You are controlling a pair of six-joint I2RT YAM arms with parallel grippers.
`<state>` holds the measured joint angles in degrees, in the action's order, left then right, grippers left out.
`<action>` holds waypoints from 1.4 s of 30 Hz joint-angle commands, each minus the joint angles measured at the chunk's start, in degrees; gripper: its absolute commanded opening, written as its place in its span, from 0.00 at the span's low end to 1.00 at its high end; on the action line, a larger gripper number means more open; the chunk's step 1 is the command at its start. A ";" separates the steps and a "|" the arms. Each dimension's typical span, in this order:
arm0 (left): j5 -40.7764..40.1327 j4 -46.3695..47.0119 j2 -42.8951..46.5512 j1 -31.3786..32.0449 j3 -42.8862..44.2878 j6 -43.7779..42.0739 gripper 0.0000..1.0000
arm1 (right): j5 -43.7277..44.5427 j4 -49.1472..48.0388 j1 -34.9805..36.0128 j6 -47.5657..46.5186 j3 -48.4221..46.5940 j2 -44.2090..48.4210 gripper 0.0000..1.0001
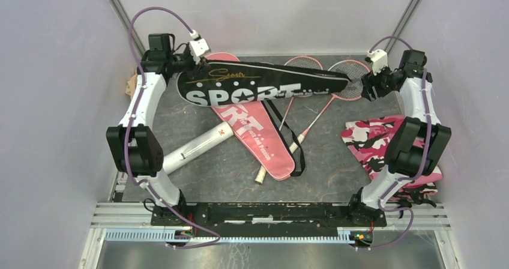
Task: Pack up the badminton gear
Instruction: Place the racket bag at the center of the board.
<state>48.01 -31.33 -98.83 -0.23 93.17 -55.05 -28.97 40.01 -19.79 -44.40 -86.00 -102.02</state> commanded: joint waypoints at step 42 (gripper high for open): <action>-38.93 9.35 13.95 -23.72 -22.57 2.07 0.41 | 1.81 -21.50 46.38 32.08 -4.35 -12.58 0.89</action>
<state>10.61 -20.45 -81.84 -23.66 68.49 -50.39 -32.18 21.04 23.55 -16.75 -84.49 -110.67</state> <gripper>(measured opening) 0.314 0.889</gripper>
